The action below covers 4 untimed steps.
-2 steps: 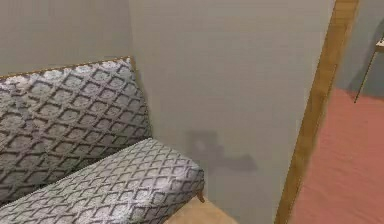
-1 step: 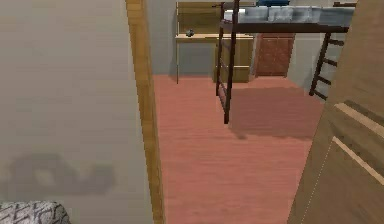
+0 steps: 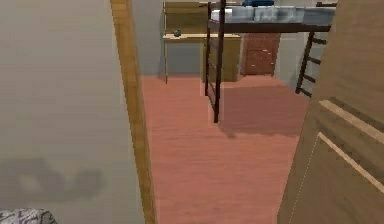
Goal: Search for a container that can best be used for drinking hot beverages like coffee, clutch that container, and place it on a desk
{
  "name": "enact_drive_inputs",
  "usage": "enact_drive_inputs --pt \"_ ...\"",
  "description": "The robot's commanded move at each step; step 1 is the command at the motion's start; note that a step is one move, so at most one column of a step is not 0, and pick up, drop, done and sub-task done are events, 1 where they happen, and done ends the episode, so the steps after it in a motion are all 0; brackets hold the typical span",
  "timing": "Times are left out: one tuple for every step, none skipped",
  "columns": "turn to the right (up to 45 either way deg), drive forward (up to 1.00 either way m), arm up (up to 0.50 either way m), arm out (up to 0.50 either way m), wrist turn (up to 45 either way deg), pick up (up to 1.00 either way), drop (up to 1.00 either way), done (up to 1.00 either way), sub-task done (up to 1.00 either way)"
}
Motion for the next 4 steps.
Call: enact_drive_inputs --pt "0.0 1.00 0.00 0.00 0.0 0.00 0.00 0.00 0.00" --pt "12.0 0.00 0.00 0.00 0.0 0.00 0.00 0.00 0.00" --pt "0.0 0.20 0.00 0.00 0.0 0.00 0.00 0.00 0.00" --pt "-12.0 0.00 0.00 0.00 0.0 0.00 0.00 0.00 0.00"
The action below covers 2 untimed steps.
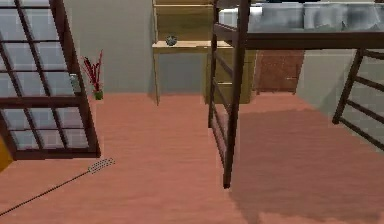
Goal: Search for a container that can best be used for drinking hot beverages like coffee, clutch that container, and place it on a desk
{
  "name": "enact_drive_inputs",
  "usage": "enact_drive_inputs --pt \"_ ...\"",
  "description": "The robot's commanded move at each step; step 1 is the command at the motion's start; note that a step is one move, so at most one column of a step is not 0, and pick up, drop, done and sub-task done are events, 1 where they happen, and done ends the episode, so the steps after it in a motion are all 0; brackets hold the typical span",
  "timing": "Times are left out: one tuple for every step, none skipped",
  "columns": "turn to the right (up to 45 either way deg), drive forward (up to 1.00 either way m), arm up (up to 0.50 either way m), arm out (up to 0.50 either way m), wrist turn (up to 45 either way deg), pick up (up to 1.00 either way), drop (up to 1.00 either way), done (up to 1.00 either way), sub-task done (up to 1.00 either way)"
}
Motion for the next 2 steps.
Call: enact_drive_inputs --pt "0.0 1.00 0.00 0.00 0.0 0.00 0.00 0.00 0.00" --pt "-3.0 0.00 0.00 0.00 0.0 0.00 0.00 0.00 0.00"
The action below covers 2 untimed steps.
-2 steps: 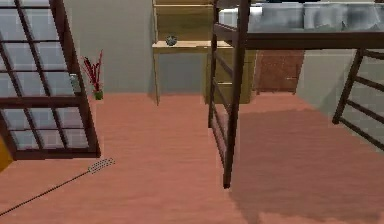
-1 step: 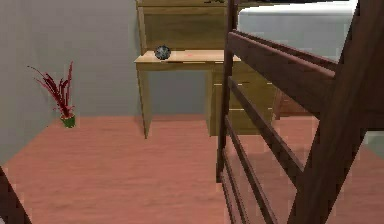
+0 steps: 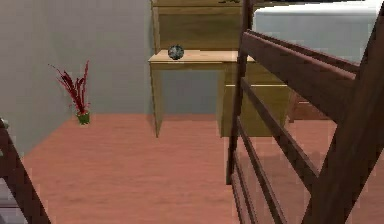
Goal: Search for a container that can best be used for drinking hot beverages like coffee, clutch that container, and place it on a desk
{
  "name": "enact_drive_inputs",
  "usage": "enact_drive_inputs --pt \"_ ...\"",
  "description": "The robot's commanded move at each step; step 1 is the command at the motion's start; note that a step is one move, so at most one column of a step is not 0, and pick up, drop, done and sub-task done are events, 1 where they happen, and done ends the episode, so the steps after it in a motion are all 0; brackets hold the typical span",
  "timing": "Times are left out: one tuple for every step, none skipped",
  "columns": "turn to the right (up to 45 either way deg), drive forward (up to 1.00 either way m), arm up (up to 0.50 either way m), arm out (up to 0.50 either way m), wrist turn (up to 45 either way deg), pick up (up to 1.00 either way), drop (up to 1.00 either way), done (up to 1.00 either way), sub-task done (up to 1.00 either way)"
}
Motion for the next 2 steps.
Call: enact_drive_inputs --pt "0.0 1.00 0.00 0.00 0.0 0.00 0.00 0.00 0.00" --pt "-3.0 0.00 0.00 0.00 0.0 0.00 0.00 0.00 0.00"
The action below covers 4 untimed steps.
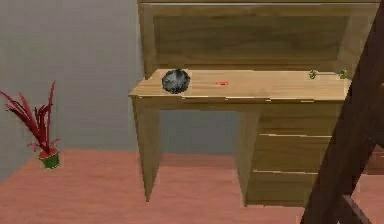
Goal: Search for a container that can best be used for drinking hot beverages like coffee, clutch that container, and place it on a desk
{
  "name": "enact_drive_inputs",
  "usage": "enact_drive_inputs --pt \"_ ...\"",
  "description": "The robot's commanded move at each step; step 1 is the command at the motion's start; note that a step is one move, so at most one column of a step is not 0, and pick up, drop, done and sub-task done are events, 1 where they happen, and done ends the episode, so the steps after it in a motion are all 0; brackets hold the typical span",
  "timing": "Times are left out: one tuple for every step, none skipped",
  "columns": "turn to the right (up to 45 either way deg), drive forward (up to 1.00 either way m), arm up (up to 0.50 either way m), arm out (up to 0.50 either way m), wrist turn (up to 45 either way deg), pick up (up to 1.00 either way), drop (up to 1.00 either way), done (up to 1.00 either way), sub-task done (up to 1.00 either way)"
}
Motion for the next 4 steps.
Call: enact_drive_inputs --pt "0.0 0.40 0.00 0.00 0.0 0.00 0.00 0.00 0.00" --pt "24.0 0.00 0.00 0.00 0.0 0.00 0.00 0.00 0.00" --pt "0.0 0.50 0.00 0.00 0.0 0.00 0.00 0.00 0.00" --pt "-45.0 0.00 0.00 0.00 0.0 0.00 0.00 0.00 0.00"
